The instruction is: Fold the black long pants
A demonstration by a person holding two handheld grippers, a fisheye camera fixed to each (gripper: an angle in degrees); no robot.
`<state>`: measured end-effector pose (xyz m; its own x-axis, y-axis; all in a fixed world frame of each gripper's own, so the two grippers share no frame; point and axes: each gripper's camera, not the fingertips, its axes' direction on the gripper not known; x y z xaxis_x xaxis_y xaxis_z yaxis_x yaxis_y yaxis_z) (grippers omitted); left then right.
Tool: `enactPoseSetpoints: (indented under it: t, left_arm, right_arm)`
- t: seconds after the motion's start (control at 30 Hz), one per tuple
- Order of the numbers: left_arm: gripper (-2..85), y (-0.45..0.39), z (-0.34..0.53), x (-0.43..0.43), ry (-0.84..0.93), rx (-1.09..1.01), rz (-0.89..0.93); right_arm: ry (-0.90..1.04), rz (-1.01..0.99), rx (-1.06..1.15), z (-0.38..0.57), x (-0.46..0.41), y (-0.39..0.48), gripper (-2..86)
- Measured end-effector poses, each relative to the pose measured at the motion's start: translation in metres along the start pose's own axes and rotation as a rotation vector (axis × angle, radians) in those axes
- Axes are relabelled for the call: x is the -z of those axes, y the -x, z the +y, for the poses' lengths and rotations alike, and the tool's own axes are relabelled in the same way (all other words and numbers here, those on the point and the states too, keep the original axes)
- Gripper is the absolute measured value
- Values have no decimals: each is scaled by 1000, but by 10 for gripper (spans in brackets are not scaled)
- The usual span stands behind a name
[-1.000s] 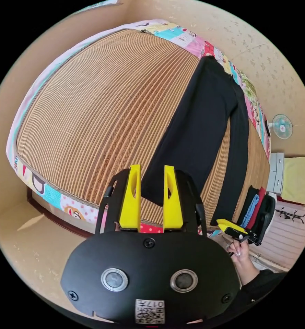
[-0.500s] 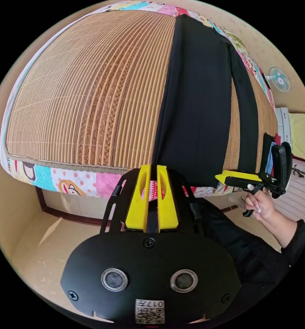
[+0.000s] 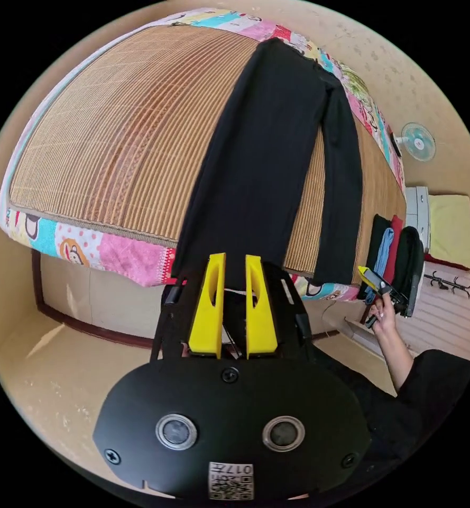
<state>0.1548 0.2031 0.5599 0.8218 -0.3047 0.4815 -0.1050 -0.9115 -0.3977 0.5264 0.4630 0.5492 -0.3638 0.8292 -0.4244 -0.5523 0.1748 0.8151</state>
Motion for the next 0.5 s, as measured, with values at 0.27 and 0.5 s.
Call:
enactPoseSetpoints:
  t: [0.27, 0.5]
  left_arm:
    - [72, -124, -23, -28, 86, -344, 145]
    - [136, -202, -27, -36, 147, -387, 293]
  right_arm:
    - [-11, -63, -12, 39, -17, -6, 37]
    - [-131, -187, 164, 64, 45, 44, 32]
